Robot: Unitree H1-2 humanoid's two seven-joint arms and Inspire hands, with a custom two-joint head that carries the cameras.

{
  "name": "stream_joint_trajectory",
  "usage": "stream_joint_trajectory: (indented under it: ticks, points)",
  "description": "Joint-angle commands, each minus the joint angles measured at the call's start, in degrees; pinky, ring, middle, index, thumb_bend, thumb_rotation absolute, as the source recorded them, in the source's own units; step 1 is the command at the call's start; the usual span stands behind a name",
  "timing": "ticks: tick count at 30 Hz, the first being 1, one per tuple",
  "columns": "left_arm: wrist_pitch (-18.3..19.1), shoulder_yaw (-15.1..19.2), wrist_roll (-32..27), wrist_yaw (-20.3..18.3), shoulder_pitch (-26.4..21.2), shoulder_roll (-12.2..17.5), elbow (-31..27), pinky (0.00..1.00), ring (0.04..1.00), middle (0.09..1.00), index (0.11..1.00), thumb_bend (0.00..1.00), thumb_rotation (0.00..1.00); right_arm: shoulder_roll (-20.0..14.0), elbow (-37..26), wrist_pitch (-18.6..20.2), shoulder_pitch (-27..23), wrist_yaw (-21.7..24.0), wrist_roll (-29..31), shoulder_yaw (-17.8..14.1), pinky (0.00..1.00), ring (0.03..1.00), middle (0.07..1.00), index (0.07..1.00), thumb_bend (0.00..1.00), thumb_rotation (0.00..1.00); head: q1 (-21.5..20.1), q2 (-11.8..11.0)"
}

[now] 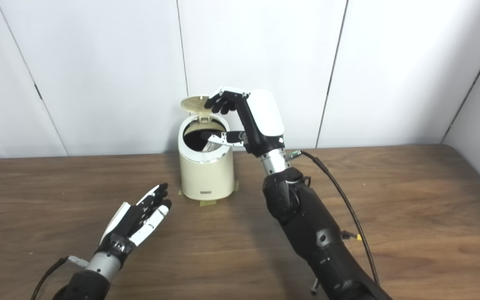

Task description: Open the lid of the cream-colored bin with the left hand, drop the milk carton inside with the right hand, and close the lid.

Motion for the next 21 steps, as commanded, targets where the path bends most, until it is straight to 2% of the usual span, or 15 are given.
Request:
stream_joint_trajectory:
  ticks: [1, 10, 15, 18, 21]
  points:
    - [-1.6, 0.2, -0.1, 0.6, -1.5, 0.2, -0.8, 0.92, 0.947, 0.955, 0.961, 0.38, 0.77, -0.6, -1.4, -1.6, -2.2, -1.9, -0.1, -0.7, 0.44, 0.454, 0.461, 0.496, 0.52, 0.0, -0.1, 0.0]
    - [-1.2, 0.4, 0.0, 0.5, -1.7, 0.4, -0.9, 0.93, 0.951, 0.955, 0.963, 0.38, 0.78, -1.2, -2.6, -2.2, -0.8, -2.2, 0.1, -1.3, 0.43, 0.457, 0.464, 0.495, 0.52, 0.0, -0.2, 0.0]
    - [-1.8, 0.7, -0.6, 0.5, -1.8, 0.4, -0.6, 0.93, 0.95, 0.954, 0.966, 0.39, 0.79, -1.9, -6.7, -1.8, 2.2, -1.2, 1.0, -2.8, 0.44, 0.465, 0.463, 0.493, 0.52, 0.0, -0.4, -0.1]
    - [-1.7, 1.3, -1.1, 0.5, -2.1, 0.4, -0.2, 0.93, 0.957, 0.96, 0.97, 0.4, 0.79, -2.3, -10.9, -0.9, 5.5, 1.1, 2.7, -4.1, 0.43, 0.448, 0.466, 0.497, 0.52, 0.0, -0.5, -0.1]
    - [-2.9, 2.0, -1.9, 0.8, -2.7, 0.5, 0.8, 0.94, 0.96, 0.96, 0.965, 0.4, 0.78, -1.5, -15.8, 3.1, 8.8, 6.3, 8.2, -6.1, 0.39, 0.434, 0.471, 0.499, 0.52, 0.0, -0.5, -0.2]
